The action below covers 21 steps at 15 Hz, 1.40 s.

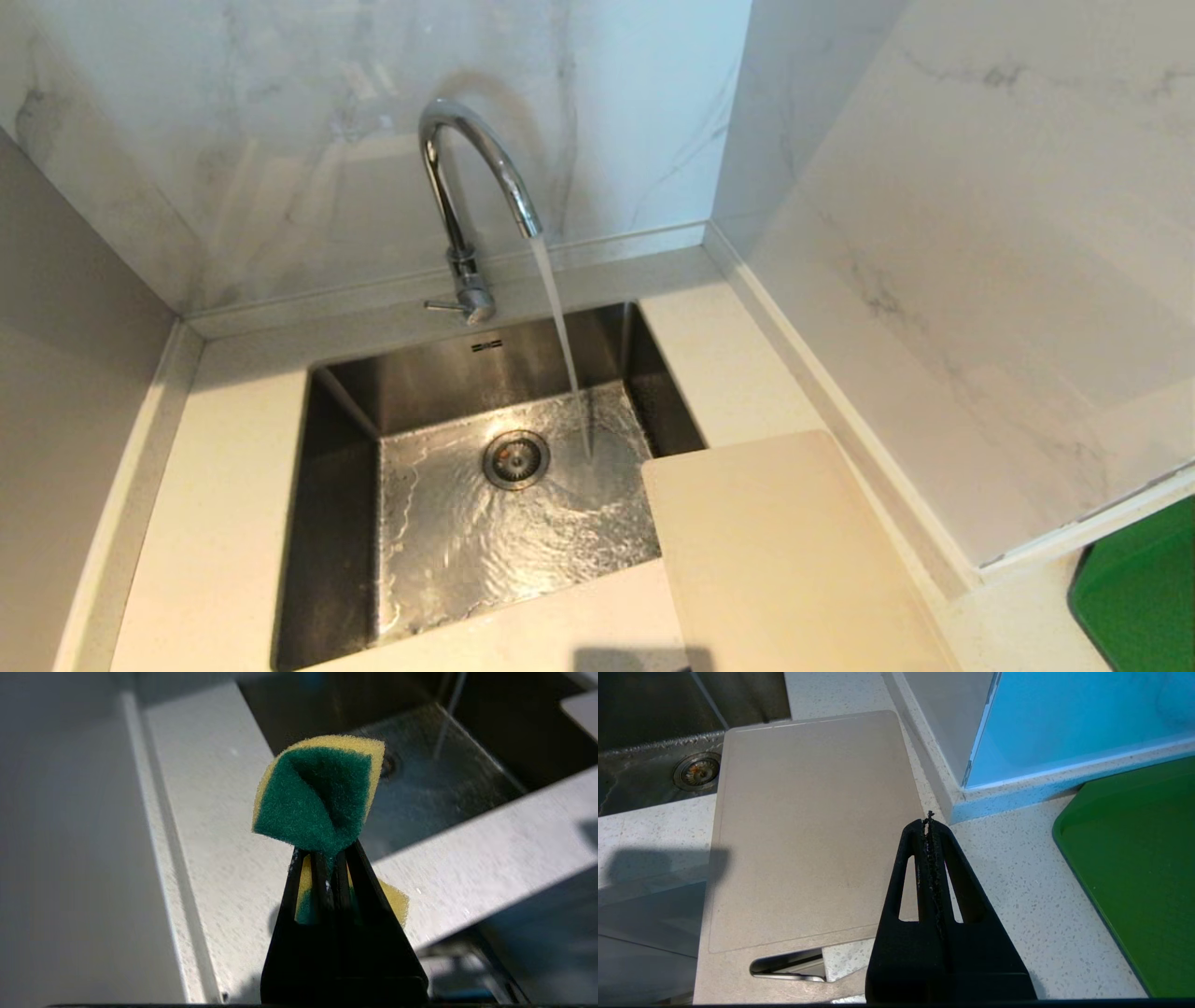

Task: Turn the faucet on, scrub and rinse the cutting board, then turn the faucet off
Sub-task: Pick up the cutting board

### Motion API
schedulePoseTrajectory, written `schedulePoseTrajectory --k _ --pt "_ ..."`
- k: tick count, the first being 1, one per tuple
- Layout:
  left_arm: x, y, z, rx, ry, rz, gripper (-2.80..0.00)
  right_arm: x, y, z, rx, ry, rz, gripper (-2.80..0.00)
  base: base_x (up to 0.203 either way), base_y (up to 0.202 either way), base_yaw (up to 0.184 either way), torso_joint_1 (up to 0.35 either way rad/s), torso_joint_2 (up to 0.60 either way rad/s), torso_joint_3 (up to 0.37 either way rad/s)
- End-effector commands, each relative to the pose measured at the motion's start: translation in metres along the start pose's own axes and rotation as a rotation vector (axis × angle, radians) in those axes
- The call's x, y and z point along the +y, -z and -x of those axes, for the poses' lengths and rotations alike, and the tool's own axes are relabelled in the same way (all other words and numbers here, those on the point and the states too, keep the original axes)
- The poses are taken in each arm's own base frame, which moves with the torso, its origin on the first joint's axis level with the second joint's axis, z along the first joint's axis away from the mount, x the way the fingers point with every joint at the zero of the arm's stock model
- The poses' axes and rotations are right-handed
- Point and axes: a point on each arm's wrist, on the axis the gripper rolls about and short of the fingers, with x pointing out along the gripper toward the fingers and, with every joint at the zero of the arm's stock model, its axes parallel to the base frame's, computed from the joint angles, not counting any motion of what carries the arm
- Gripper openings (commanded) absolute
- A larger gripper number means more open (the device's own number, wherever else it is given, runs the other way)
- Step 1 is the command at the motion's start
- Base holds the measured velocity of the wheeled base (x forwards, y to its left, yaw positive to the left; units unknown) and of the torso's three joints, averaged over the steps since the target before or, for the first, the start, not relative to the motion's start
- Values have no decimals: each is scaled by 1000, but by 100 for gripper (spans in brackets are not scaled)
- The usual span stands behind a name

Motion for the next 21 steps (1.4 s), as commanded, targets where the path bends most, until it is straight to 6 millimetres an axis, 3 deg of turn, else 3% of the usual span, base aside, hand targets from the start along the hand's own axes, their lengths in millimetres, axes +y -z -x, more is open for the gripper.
schedulePoseTrajectory --k 1,21 --pt "1 6 -1 -36 -49 -6 -280 0 0 0 -1 -1 0 -280 0 0 0 0 0 0" --pt "1 9 -1 -9 -61 59 -280 0 0 0 0 -1 0 -280 0 0 0 0 0 0"
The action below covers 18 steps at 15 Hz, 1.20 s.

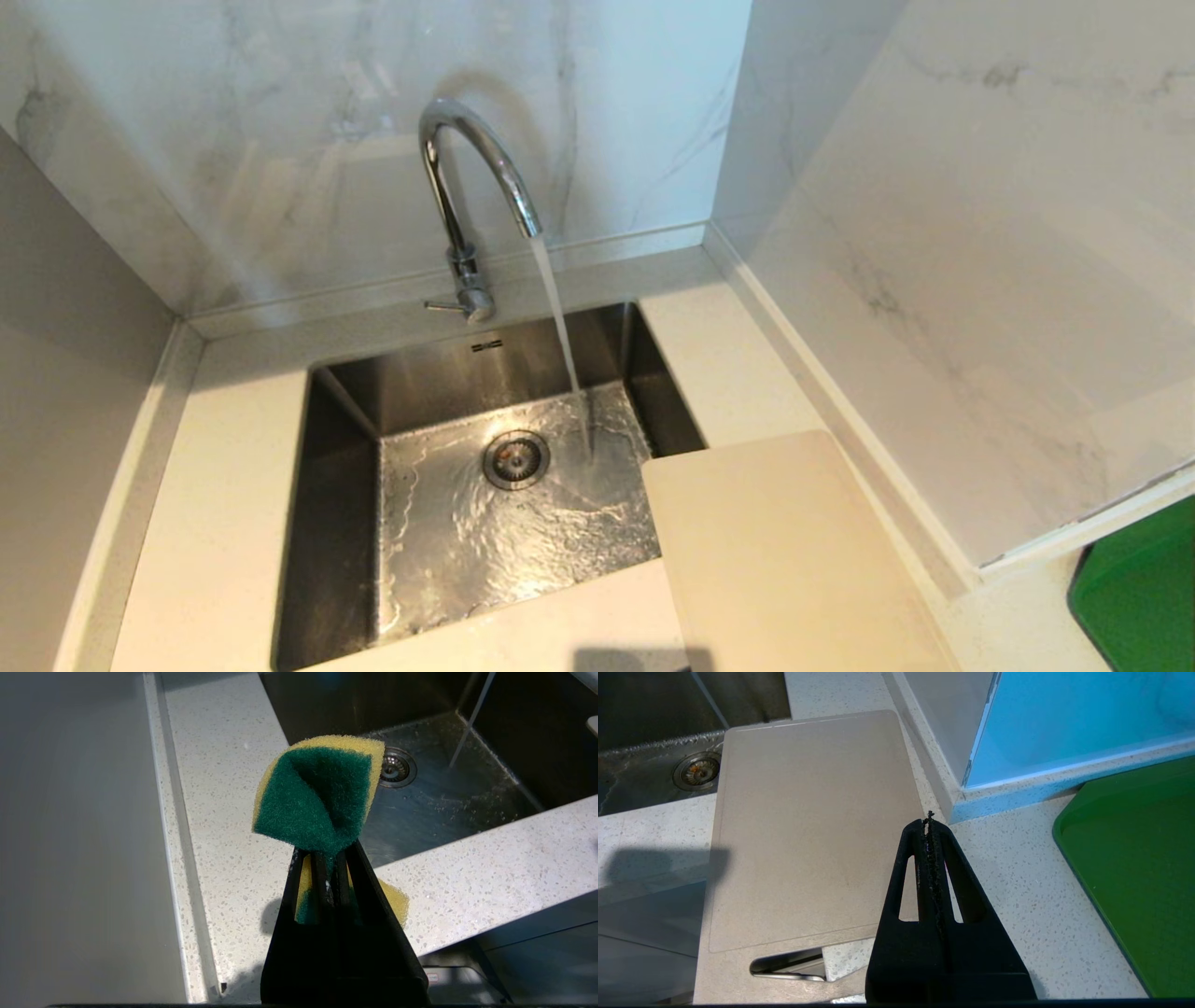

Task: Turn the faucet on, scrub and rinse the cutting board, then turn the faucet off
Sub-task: Pick up the cutting board

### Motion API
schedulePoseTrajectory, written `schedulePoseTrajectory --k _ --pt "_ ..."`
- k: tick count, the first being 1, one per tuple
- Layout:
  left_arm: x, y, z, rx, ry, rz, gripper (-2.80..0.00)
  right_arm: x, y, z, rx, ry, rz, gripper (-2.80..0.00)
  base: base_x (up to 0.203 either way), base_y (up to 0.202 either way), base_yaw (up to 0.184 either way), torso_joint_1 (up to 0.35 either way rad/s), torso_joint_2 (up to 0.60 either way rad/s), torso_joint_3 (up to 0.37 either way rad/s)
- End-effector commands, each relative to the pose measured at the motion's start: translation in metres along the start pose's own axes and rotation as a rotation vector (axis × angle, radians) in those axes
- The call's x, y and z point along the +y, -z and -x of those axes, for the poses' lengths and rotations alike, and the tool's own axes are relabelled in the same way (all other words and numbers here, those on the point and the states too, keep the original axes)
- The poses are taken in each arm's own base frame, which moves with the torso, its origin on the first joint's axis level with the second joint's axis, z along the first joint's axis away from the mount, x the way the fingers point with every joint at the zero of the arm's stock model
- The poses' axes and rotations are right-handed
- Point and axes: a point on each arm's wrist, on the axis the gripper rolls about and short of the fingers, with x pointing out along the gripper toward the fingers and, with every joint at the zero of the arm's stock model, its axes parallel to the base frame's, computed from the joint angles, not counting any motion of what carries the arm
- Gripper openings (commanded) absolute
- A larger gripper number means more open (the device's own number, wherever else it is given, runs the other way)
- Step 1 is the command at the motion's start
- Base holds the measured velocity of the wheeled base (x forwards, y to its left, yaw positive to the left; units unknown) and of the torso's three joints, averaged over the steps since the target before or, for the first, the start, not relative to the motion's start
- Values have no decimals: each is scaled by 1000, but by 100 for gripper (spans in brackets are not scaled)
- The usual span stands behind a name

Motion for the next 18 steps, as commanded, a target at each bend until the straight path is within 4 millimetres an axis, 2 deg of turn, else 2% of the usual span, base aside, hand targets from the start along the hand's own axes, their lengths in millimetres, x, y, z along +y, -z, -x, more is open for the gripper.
schedulePoseTrajectory --k 1,16,18 --pt "0 1 0 -3 -2 0 -280 0 0 0 -1 0 1 -280 0 0 0 0 0 0" --pt "0 1 0 -3 -2 2 -280 0 0 0 -1 0 1 -280 0 0 0 0 0 0" --pt "0 1 0 -3 -2 2 -280 0 0 0 1 0 1 -280 -148 0 12 22 9 4"
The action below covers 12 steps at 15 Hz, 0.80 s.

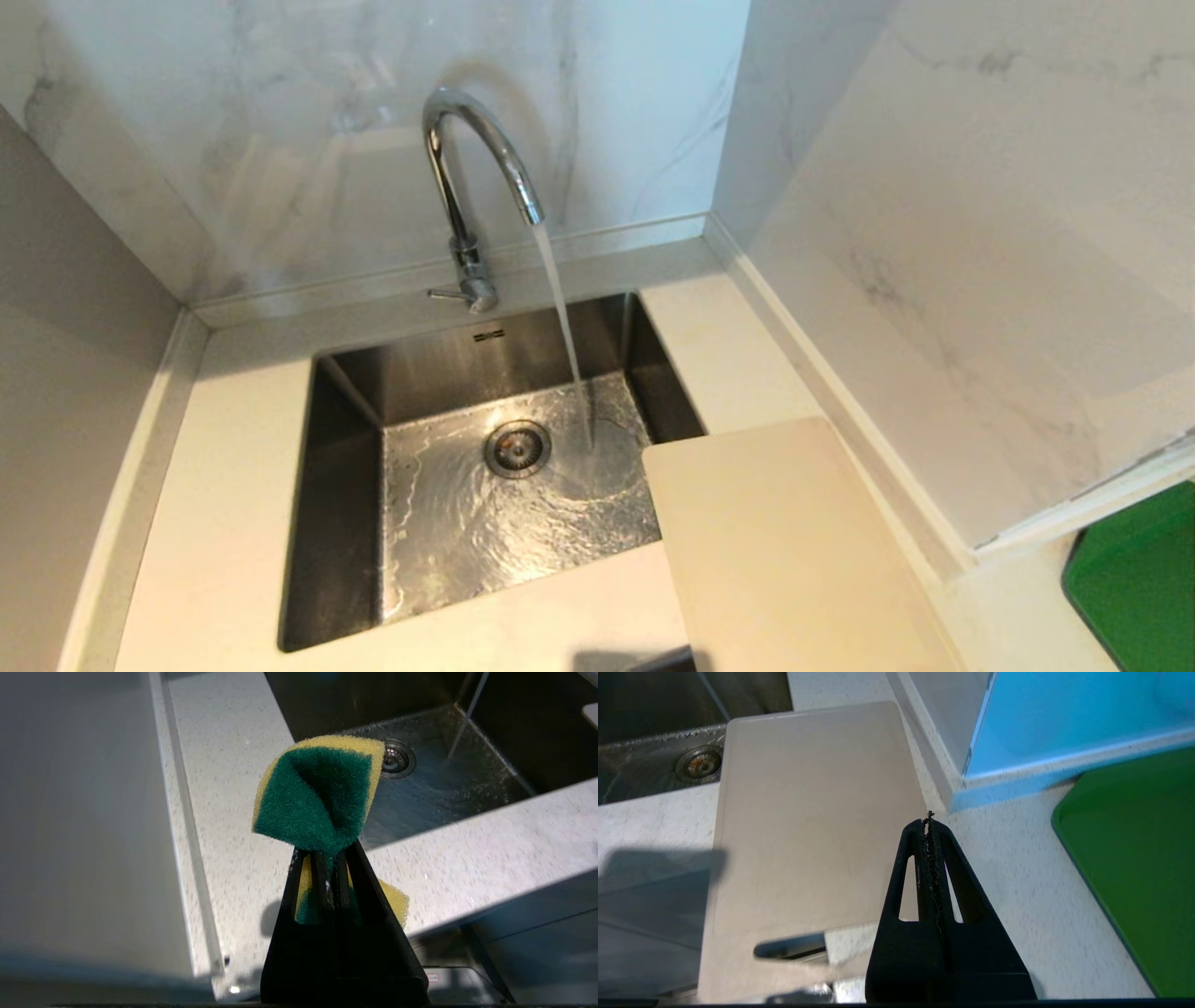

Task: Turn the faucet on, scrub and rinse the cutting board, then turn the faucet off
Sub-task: Pick up the cutting board

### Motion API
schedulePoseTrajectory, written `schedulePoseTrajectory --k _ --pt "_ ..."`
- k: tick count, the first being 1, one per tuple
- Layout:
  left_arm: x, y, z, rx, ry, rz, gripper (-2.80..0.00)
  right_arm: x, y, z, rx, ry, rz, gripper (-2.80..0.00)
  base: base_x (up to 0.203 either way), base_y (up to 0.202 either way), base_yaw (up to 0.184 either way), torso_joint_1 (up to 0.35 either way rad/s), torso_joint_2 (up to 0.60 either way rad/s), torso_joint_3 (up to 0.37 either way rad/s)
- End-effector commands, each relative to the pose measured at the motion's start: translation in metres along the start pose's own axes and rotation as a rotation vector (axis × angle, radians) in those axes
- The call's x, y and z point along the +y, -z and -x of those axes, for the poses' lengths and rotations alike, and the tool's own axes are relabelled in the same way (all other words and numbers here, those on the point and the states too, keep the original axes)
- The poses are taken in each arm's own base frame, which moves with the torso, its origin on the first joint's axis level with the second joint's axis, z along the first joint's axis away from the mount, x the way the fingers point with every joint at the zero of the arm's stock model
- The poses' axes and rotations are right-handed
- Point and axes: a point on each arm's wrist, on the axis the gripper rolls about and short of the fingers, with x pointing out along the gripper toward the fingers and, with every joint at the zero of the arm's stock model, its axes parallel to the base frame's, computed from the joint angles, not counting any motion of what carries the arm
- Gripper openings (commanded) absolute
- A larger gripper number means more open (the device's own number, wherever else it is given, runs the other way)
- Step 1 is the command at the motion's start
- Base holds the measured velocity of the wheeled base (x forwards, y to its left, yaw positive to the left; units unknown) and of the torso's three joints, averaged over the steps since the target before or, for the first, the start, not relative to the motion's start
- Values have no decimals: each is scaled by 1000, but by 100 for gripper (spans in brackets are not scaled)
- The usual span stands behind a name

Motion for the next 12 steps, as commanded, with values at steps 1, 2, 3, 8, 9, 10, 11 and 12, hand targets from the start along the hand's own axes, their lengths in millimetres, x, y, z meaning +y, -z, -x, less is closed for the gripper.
schedulePoseTrajectory --k 1,2,3,8,9,10,11,12 --pt "0 1 0 -3 0 1 -280 0 0 0 -1 -1 0 -280 -120 0 -62 -10 -4 10" --pt "0 1 0 -3 0 1 -280 0 0 0 -1 1 0 -280 -183 0 -15 -18 -7 4" --pt "0 0 0 -3 0 1 -280 0 0 0 -2 -1 0 -280 -198 0 2 -2 0 0" --pt "0 1 0 -3 0 1 -280 0 0 0 -2 -1 0 -280 -193 0 0 2 4 2" --pt "0 0 0 -4 0 1 -280 0 0 0 -2 -1 0 -280 -203 0 6 1 2 5" --pt "0 0 0 -4 0 1 -280 0 0 0 -2 -1 0 -280 -219 0 26 -2 6 6" --pt "0 0 0 -4 0 1 -280 0 0 0 -1 -1 0 -280 -148 0 -29 -2 2 2" --pt "0 1 0 -3 0 -1 -280 0 0 0 -2 -1 0 -280 -114 0 -17 -2 -7 3"
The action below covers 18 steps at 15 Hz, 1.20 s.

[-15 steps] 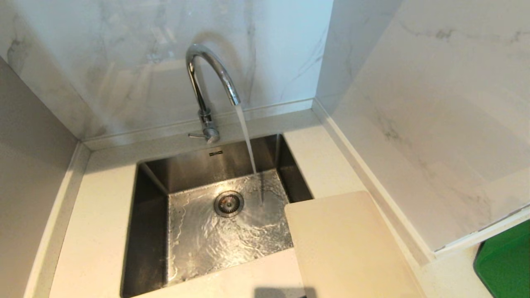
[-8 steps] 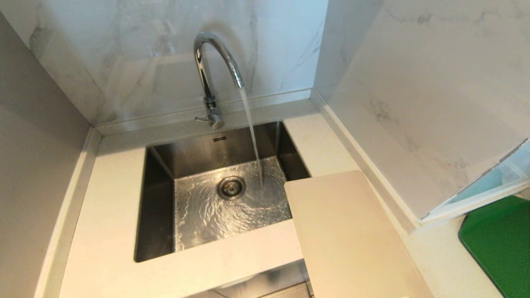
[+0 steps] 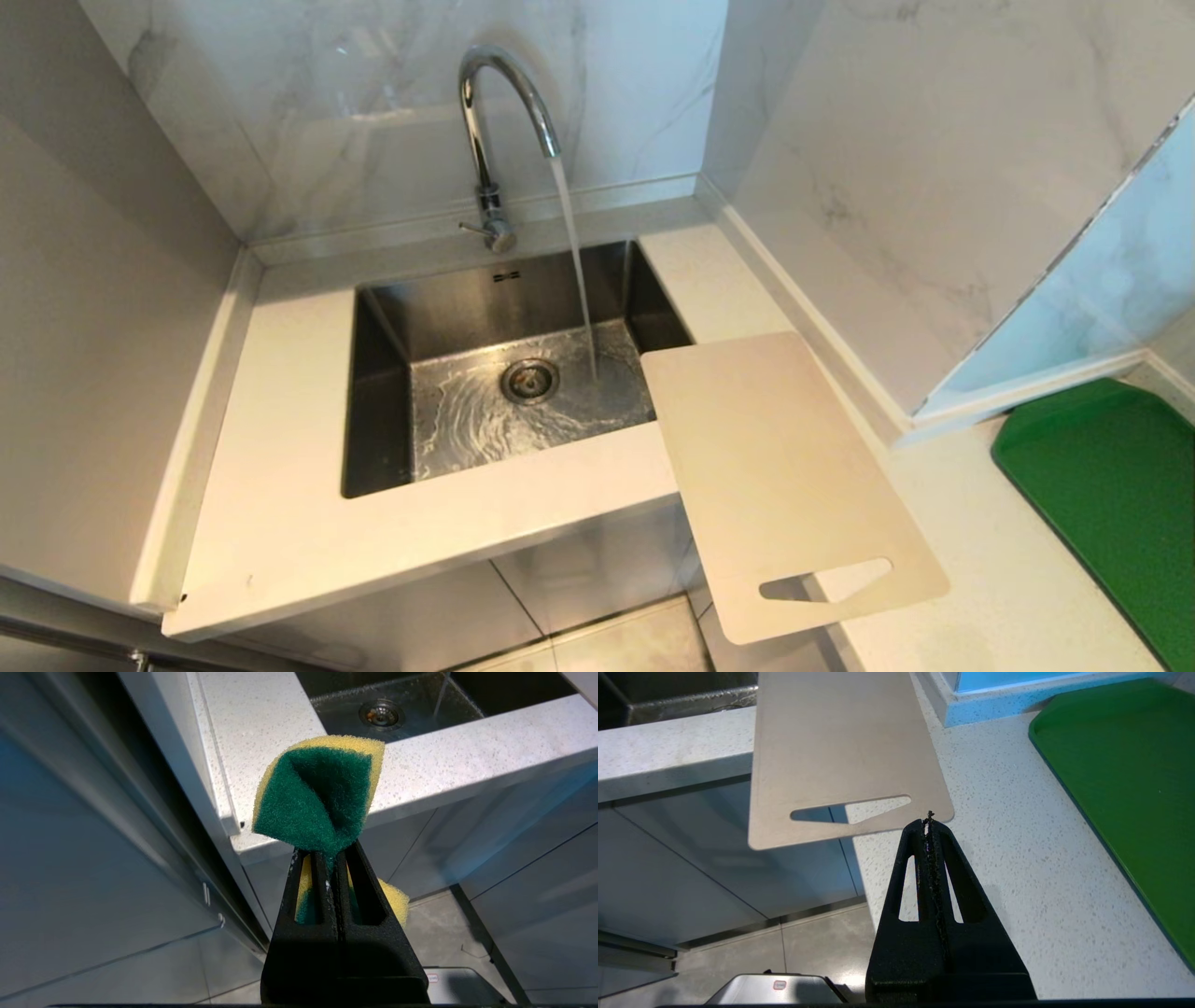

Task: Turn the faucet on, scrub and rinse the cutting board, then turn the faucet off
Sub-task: Pick up the cutting board

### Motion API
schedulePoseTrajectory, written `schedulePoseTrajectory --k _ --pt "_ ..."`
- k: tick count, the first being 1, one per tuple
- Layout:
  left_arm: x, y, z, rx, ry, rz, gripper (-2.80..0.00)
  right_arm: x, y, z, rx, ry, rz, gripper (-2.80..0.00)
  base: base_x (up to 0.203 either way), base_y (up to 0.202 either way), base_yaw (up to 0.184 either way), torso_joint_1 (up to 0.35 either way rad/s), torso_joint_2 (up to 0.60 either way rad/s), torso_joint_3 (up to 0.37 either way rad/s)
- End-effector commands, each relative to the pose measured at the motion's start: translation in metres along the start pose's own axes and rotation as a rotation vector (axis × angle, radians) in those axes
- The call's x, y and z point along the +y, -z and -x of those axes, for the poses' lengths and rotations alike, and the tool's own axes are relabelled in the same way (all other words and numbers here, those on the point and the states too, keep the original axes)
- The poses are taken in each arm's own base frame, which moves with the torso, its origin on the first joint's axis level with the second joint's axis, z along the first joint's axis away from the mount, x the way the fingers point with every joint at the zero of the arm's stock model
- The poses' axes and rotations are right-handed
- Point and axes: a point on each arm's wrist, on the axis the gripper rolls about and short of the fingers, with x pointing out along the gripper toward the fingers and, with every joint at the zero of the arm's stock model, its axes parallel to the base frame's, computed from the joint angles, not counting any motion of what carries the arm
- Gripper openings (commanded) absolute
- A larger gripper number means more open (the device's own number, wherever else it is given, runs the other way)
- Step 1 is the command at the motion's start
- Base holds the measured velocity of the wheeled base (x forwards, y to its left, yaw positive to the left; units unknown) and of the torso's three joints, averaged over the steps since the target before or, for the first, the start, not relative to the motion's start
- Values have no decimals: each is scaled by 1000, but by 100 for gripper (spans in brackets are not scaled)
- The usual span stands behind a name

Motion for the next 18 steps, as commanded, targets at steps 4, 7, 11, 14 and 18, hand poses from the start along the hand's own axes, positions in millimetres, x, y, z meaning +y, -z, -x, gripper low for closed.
schedulePoseTrajectory --k 4,7,11,14,18 --pt "0 0 0 -3 1 -1 -280 0 0 0 -1 -1 0 -280 -14 0 2 -1 -3 2" --pt "0 0 0 -2 0 -1 -280 0 0 0 -1 -1 0 -280 0 0 0 0 0 0" --pt "0 0 0 -3 0 -1 -280 0 0 0 -1 1 0 -280 0 0 0 0 0 0" --pt "0 0 0 -2 0 0 -280 0 0 0 -1 -1 0 -280 0 0 0 0 0 0" --pt "0 0 0 -2 0 3 -280 0 0 0 0 -1 0 -280 0 0 0 0 0 0"
